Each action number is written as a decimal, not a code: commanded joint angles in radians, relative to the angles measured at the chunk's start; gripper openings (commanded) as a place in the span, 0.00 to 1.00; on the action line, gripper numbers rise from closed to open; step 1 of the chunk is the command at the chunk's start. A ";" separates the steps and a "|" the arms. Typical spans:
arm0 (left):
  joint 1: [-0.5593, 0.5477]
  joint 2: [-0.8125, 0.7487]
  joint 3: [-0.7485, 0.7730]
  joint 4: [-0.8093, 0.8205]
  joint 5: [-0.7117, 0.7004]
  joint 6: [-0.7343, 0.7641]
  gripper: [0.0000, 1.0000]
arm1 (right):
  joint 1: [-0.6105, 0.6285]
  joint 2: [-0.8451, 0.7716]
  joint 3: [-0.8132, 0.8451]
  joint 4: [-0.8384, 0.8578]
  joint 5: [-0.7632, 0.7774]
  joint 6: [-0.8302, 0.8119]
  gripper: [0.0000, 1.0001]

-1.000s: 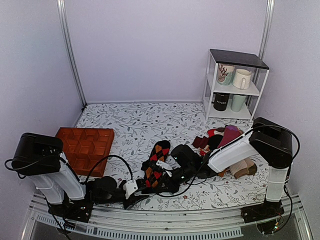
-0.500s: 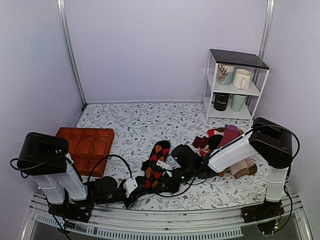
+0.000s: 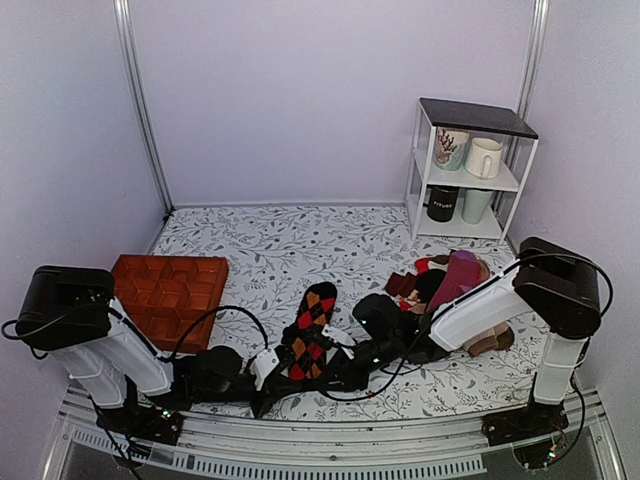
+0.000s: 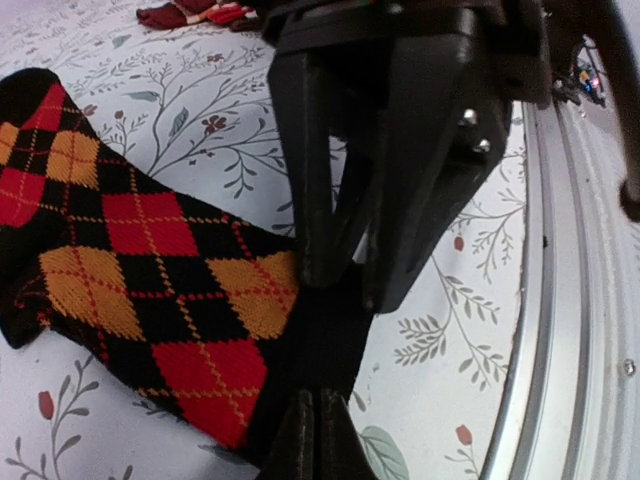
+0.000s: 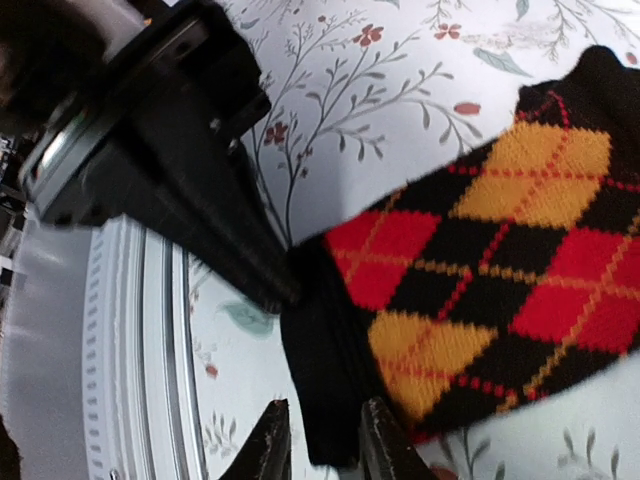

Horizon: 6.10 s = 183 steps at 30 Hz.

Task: Roll the socks
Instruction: Roll the sock at the center of the board.

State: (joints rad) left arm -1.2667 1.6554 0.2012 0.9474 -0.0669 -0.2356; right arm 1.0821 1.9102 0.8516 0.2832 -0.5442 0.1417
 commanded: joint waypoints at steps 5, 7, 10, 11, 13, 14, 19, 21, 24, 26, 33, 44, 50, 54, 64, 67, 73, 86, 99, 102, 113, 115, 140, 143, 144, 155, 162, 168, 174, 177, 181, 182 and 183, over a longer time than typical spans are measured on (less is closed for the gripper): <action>0.080 0.017 -0.001 -0.287 0.145 -0.167 0.00 | 0.015 -0.223 -0.253 0.179 0.098 -0.156 0.38; 0.096 0.024 -0.001 -0.295 0.162 -0.176 0.00 | 0.027 -0.260 -0.288 0.224 0.121 -0.225 0.39; 0.115 0.046 0.006 -0.299 0.182 -0.183 0.00 | 0.049 -0.278 -0.301 0.246 0.163 -0.297 0.40; 0.118 0.053 0.008 -0.301 0.191 -0.184 0.00 | 0.057 -0.279 -0.303 0.255 0.176 -0.313 0.40; 0.121 0.069 0.011 -0.295 0.205 -0.186 0.00 | 0.072 -0.275 -0.300 0.272 0.193 -0.335 0.40; 0.122 0.077 0.014 -0.294 0.211 -0.187 0.00 | 0.078 -0.268 -0.295 0.279 0.196 -0.343 0.40; 0.125 0.106 0.024 -0.288 0.236 -0.189 0.00 | 0.104 -0.213 -0.249 0.295 0.220 -0.386 0.41; 0.127 0.112 0.023 -0.285 0.242 -0.187 0.00 | 0.112 -0.187 -0.227 0.294 0.225 -0.402 0.41; 0.129 0.112 0.023 -0.281 0.243 -0.184 0.00 | 0.118 -0.148 -0.198 0.293 0.225 -0.417 0.41; 0.131 0.113 0.022 -0.279 0.246 -0.184 0.00 | 0.119 -0.124 -0.184 0.294 0.226 -0.426 0.41; 0.132 0.110 0.017 -0.270 0.252 -0.186 0.00 | 0.118 -0.060 -0.170 0.288 0.244 -0.420 0.39; 0.134 0.126 0.019 -0.257 0.267 -0.183 0.00 | 0.118 -0.010 -0.141 0.244 0.304 -0.394 0.28; 0.134 0.101 0.013 -0.257 0.263 -0.178 0.00 | 0.118 0.021 -0.125 0.170 0.338 -0.359 0.16; 0.133 0.087 0.009 -0.265 0.245 -0.178 0.00 | 0.118 0.026 -0.123 0.104 0.349 -0.303 0.05; 0.128 -0.199 -0.027 -0.334 0.024 -0.103 0.13 | 0.107 0.021 -0.097 -0.122 0.281 -0.088 0.02; 0.109 -0.336 -0.045 -0.312 -0.019 -0.015 0.17 | 0.084 0.036 -0.066 -0.187 0.214 -0.031 0.02; 0.061 -0.476 -0.092 -0.214 0.003 0.164 0.23 | 0.025 0.079 -0.007 -0.291 0.094 0.031 0.02; 0.017 -0.161 -0.017 0.029 0.018 0.262 0.27 | -0.046 0.143 0.065 -0.430 -0.024 0.109 0.03; -0.005 0.012 0.065 0.054 0.025 0.319 0.27 | -0.060 0.147 0.070 -0.479 -0.025 0.108 0.04; -0.012 0.052 0.067 0.065 0.019 0.299 0.27 | -0.063 0.147 0.071 -0.481 -0.027 0.109 0.04; -0.026 0.122 0.059 0.090 -0.011 0.266 0.16 | -0.065 0.150 0.071 -0.483 -0.036 0.110 0.04; -0.025 0.124 0.054 0.083 -0.014 0.260 0.07 | -0.066 0.151 0.071 -0.481 -0.038 0.111 0.04; 0.083 0.006 0.046 -0.392 0.207 -0.234 0.00 | -0.007 -0.316 -0.269 0.164 0.114 -0.305 0.43; 0.119 0.003 0.027 -0.391 0.260 -0.264 0.00 | 0.027 -0.309 -0.266 0.187 0.151 -0.382 0.44; 0.128 0.007 0.024 -0.391 0.273 -0.268 0.00 | 0.036 -0.303 -0.260 0.189 0.155 -0.396 0.43; 0.155 0.100 0.026 -0.320 0.340 -0.280 0.00 | 0.129 -0.161 -0.160 0.189 0.197 -0.478 0.43; 0.158 0.119 0.020 -0.302 0.354 -0.280 0.00 | 0.132 -0.093 -0.138 0.190 0.204 -0.496 0.42; 0.157 0.124 0.010 -0.294 0.358 -0.280 0.00 | 0.131 -0.047 -0.127 0.215 0.238 -0.502 0.41; 0.156 0.134 0.009 -0.281 0.368 -0.281 0.00 | 0.132 -0.015 -0.111 0.215 0.283 -0.496 0.34; 0.156 0.141 0.007 -0.272 0.370 -0.281 0.00 | 0.131 -0.034 -0.125 0.233 0.316 -0.492 0.33; 0.158 0.144 0.009 -0.270 0.377 -0.280 0.00 | 0.131 -0.110 -0.152 0.239 0.318 -0.498 0.33; 0.156 0.144 0.010 -0.270 0.377 -0.280 0.00 | 0.131 -0.131 -0.157 0.241 0.313 -0.500 0.34; 0.157 0.144 0.008 -0.269 0.377 -0.280 0.00 | 0.131 -0.148 -0.164 0.244 0.304 -0.503 0.35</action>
State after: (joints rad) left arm -1.1095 1.7344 0.2573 0.9455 0.2905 -0.5064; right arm 1.2098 1.8484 0.7166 0.5045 -0.2607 -0.3557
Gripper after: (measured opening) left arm 0.008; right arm 0.336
